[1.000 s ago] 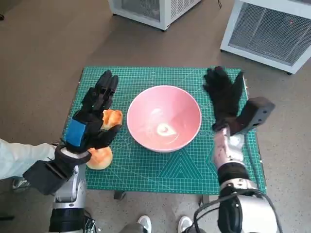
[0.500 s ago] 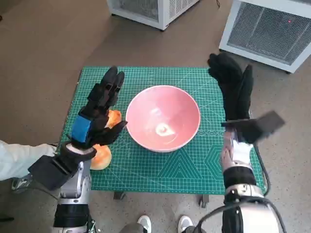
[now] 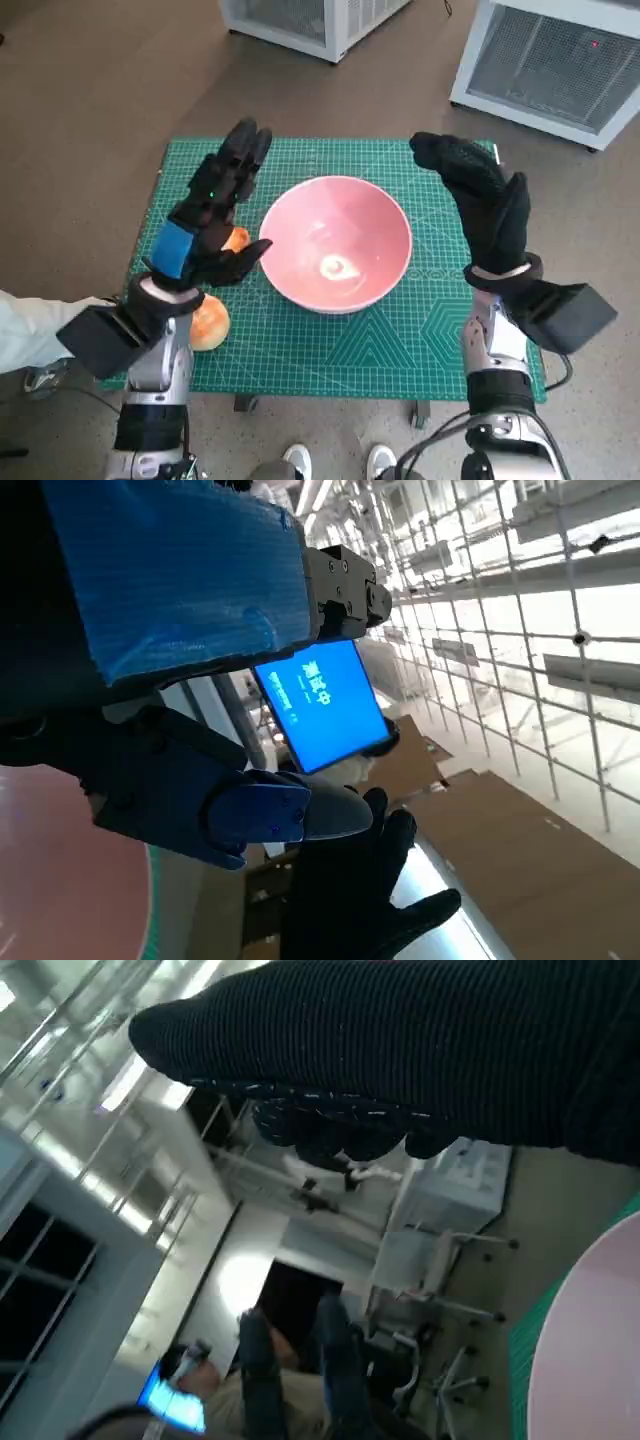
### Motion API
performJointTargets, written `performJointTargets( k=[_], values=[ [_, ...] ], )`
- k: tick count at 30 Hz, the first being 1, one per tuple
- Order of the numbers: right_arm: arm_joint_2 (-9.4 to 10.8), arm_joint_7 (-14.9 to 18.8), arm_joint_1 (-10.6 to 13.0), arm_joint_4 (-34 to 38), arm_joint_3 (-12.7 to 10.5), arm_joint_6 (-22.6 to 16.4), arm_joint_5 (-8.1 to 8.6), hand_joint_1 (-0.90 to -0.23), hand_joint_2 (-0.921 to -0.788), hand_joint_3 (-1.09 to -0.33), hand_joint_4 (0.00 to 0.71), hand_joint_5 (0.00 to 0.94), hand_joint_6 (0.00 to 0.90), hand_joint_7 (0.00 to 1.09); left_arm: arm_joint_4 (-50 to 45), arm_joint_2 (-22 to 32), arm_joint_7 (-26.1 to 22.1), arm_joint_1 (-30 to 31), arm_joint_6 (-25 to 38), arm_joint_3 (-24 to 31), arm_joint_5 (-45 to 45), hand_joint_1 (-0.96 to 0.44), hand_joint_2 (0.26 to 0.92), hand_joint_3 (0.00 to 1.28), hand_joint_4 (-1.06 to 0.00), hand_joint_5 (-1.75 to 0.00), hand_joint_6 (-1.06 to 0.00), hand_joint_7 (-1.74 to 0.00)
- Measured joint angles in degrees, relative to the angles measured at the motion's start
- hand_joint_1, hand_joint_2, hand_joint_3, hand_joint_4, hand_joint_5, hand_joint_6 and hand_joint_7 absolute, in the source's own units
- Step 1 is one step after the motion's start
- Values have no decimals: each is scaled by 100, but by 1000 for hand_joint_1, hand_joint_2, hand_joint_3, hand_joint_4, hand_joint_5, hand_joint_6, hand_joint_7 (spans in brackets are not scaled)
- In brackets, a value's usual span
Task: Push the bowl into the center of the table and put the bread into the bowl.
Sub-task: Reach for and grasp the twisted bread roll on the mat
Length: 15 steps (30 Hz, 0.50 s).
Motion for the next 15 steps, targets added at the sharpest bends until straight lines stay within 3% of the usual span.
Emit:
performJointTargets(
  k=[8,12,15],
  values=[
    [1,-115,117,-262,89,82,-35,-763,-921,-767,256,1,90,530,4,243,-238,-92,-1,161,-127,-655,921,219,-119,-1,-149,-92],
    [3,-192,118,-275,132,82,-61,-772,-921,-767,255,0,85,534,3,499,-348,-99,-6,235,-108,-628,921,119,-85,-1,-132,-74],
    [9,-239,119,-273,167,80,-82,-777,-921,-767,255,0,83,537,-147,886,-392,-59,162,250,197,-551,866,50,-27,0,-86,-45]
  ],
)
